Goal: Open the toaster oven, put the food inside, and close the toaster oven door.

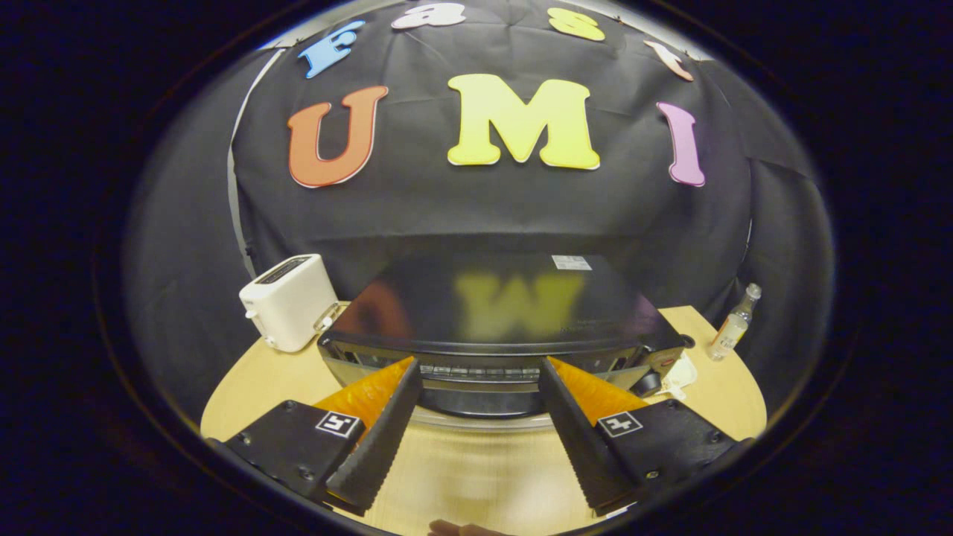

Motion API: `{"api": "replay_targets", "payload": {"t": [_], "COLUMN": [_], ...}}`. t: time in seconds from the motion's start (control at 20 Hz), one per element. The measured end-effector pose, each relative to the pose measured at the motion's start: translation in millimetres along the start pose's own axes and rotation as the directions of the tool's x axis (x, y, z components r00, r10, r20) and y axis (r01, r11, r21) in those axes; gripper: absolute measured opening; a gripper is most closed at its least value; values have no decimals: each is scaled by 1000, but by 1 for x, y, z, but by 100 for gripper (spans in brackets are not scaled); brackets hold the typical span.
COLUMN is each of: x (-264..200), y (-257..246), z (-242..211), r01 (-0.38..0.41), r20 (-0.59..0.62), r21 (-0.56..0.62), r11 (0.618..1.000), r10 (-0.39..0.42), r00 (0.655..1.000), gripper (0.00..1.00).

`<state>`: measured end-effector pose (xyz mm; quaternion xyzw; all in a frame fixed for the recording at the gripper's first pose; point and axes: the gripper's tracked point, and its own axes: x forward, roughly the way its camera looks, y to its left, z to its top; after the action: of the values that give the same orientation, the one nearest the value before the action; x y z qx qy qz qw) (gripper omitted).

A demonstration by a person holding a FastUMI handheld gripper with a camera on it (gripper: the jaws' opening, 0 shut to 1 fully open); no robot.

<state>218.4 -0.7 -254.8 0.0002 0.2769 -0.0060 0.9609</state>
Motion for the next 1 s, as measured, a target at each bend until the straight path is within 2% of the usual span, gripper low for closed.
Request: {"api": "replay_targets", "payload": {"t": [0.25,0.45,1.0], "x": [-28,-45,-61], "y": [0,-1,-2], "z": [-31,-63,-110], "r01": [14,43,44], "r20": [-26,-94,-178], "r21": [-4,-7,-30], "r11": [1000,999,999], "r10": [-15,-44,-49], "r00": [1000,995,983], "gripper": [100,100,100]}}
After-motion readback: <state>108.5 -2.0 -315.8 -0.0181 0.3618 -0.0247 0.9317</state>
